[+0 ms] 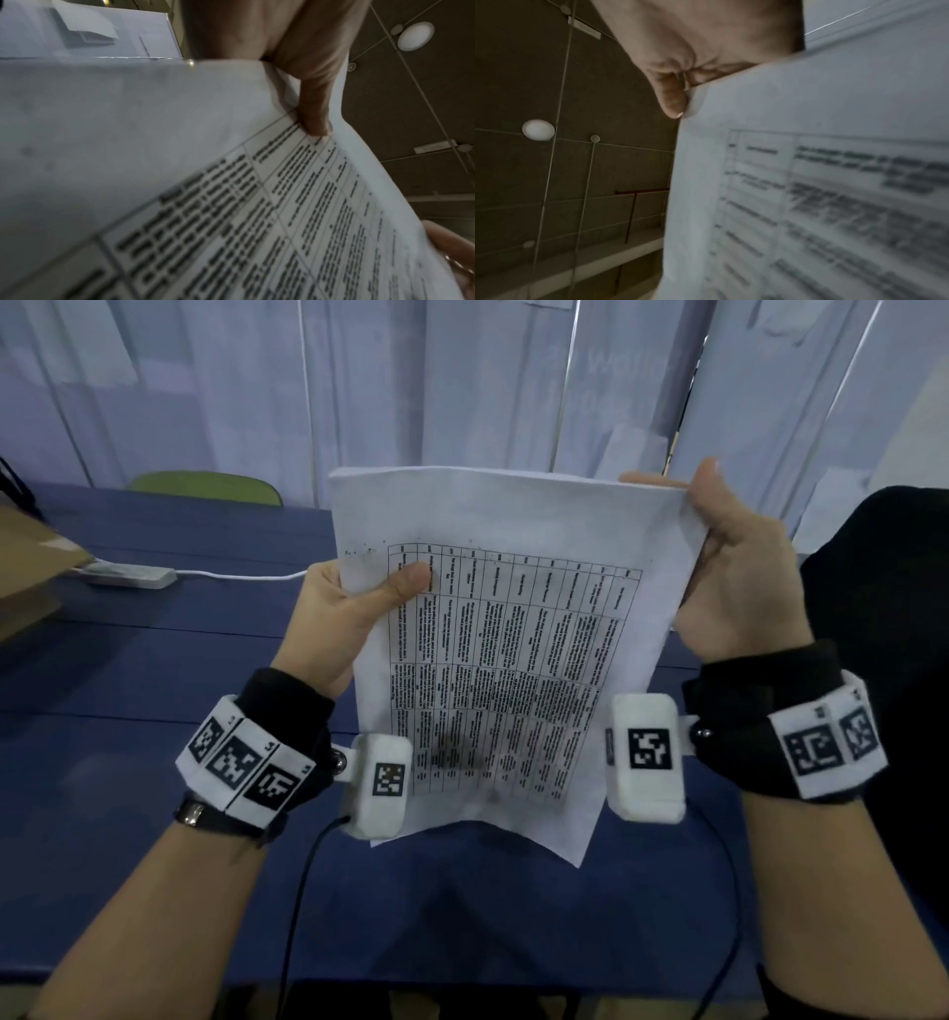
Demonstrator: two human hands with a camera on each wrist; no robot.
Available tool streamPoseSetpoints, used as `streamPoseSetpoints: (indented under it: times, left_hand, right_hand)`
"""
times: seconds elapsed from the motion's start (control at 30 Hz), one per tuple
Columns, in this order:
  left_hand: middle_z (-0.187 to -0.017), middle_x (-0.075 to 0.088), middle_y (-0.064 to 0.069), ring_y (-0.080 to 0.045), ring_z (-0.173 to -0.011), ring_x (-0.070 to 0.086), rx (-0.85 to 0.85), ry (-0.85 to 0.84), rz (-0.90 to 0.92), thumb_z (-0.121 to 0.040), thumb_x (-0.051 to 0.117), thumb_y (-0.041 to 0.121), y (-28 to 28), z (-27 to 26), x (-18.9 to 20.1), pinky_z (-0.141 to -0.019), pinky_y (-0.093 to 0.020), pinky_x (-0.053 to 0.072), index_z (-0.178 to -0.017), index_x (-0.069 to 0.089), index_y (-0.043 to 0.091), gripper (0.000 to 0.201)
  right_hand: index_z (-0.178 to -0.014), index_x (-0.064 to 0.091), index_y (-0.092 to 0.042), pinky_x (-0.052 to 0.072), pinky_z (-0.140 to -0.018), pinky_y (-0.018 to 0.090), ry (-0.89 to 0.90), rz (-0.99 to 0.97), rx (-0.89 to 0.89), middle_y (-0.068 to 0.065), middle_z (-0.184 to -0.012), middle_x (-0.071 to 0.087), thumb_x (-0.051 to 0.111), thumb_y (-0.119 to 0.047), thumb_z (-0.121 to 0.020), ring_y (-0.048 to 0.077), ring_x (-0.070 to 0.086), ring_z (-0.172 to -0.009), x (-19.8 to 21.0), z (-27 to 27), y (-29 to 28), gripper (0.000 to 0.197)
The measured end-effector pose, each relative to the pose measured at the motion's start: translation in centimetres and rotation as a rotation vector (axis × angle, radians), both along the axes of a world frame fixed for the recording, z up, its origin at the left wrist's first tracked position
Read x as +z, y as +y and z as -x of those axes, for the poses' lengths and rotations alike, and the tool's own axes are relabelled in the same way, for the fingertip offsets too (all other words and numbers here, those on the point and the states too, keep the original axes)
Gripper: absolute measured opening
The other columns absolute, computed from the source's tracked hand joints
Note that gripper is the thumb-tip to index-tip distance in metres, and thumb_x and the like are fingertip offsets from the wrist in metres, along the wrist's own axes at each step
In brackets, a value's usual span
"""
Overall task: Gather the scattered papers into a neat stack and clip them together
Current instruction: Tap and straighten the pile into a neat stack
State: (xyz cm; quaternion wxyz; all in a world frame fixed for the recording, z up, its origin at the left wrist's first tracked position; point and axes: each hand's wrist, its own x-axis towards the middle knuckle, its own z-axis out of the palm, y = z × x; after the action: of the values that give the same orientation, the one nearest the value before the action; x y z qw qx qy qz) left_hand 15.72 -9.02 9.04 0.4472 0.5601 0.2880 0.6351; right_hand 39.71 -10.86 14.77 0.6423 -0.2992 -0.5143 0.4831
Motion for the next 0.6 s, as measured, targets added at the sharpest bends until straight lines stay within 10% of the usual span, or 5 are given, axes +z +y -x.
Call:
streamPoseSetpoints:
  times: [0.2, 0.4, 0.6]
  left_hand:
    - [-0.077, 0.076, 0.01, -0.005, -0.078, 0.072, 0.024, -0.006, 0.076, -0.074, 0.066, 0.014, -0.3, -0.4, 0.2, -0.079, -0.026, 0.058, -0.078, 0.073, 0.018, 0.009]
    - [-0.063, 0.071, 0.016, 0.001, -0.068, 0.066, 0.174, 0.057, 0.015, -0.084, 0.065, 0.011, -0.5, -1.8, 1.3, -0.077, -0.02, 0.054, -0.072, 0.067, 0.02, 0.015]
    - [-0.075, 0.074, 0.019, 0.001, -0.083, 0.068, 0.109, 0.079, 0.04, -0.076, 0.073, 0.017, -0.1, -1.1, 0.7, -0.082, -0.018, 0.053, -0.078, 0.07, 0.027, 0.011]
  right_hand:
    - [-0.073, 0.076, -0.026, 0.055, -0.083, 0.024, -0.191, -0.019, -0.13, -0.012, -0.08, 0.076, 0.079, -0.052, -0.044, 0.003, 0.07, -0.083, -6.5, 0.6, -0.1, 0.039]
    - [-0.06, 0.072, -0.022, 0.047, -0.064, 0.006, -0.14, -0.15, -0.397, -0.023, -0.056, 0.065, 0.059, -0.02, -0.086, -0.011, 0.059, -0.062, -7.9, 3.4, -0.7, 0.029]
    - [-0.073, 0.066, -0.024, 0.051, -0.067, 0.01, -0.179, -0.137, -0.286, -0.021, -0.064, 0.07, 0.064, -0.009, -0.082, -0.008, 0.064, -0.069, -7.8, 2.9, -0.6, 0.018]
